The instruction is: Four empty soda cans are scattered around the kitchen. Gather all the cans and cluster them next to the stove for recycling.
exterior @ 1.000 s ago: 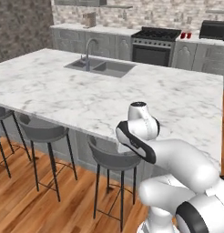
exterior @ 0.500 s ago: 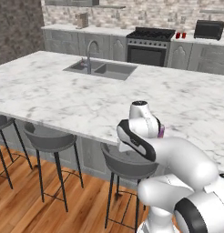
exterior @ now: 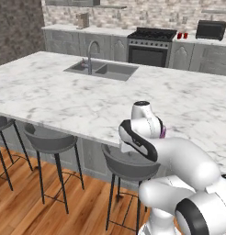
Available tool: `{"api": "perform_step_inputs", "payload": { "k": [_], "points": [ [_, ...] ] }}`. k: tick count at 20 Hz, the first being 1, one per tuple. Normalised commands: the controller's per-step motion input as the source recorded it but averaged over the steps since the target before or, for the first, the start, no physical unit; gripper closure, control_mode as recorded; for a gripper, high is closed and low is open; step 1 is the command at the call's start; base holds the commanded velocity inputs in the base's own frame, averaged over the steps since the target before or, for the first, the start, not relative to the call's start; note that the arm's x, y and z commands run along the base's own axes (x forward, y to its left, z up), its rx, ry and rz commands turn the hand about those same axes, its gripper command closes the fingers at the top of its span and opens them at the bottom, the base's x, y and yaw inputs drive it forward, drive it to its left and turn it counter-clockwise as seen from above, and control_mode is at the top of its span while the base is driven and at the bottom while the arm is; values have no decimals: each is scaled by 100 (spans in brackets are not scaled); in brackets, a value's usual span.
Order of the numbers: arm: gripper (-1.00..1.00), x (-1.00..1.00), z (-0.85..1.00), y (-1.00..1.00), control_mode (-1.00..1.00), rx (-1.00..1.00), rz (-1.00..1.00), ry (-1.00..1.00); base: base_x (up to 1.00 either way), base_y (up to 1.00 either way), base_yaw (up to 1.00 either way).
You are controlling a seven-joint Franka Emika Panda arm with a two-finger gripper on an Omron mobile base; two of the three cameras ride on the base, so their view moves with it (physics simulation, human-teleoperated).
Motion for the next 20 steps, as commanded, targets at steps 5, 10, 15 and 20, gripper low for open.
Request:
{"api": "perform_step_inputs", "payload": {
  "k": [5,10,15,20],
  "points": [
    [-100,9,6,-3,-100,0,-11,4,2,0,-4],
    [-100,30,30,-2,-100,0,-24,1,0,0,0],
    [-100,40,28,-6,-100,0,-17,8,0,0,0],
    [-100,21,14,-31,-100,0,-1,22,0,0,0]
  ]
}}
